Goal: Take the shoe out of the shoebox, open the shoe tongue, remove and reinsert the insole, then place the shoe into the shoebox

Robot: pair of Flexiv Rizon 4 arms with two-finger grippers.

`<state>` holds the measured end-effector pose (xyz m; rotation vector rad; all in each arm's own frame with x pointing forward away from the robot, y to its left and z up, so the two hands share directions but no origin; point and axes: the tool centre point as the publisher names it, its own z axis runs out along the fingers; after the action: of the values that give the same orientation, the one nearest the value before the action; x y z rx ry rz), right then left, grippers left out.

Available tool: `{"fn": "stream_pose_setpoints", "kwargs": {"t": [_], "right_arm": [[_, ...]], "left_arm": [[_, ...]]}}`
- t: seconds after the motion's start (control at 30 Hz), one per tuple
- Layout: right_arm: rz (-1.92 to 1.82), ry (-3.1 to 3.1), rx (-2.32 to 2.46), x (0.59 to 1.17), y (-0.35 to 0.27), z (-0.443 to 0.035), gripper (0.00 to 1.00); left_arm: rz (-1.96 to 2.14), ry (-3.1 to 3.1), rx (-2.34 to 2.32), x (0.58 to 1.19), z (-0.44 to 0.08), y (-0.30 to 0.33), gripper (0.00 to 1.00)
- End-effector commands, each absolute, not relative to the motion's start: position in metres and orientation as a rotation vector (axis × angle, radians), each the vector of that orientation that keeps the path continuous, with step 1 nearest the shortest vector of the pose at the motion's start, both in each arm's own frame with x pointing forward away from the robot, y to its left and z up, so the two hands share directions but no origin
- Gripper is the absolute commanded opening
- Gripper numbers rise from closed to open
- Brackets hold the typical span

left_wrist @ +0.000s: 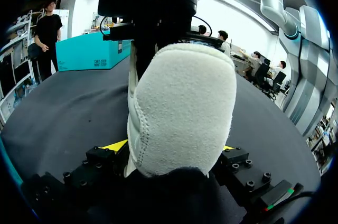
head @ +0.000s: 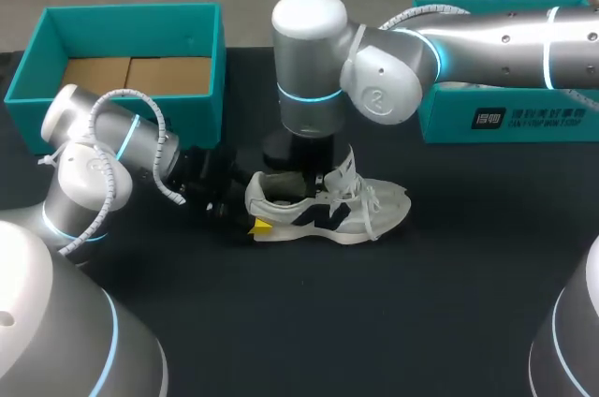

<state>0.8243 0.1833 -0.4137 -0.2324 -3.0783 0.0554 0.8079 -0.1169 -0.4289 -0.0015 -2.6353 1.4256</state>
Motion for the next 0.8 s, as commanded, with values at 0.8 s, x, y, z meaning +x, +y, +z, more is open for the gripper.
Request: {"fn": "stream_pose_setpoints", "kwargs": {"t": [0.8], "right_arm": [[-0.224, -3.096, -0.082, 0.813, 0.172, -0.372, 0.00]], "left_arm": [[1.423, -2.634, -0.002, 0.809, -0.433, -0.118, 0.00]]}}
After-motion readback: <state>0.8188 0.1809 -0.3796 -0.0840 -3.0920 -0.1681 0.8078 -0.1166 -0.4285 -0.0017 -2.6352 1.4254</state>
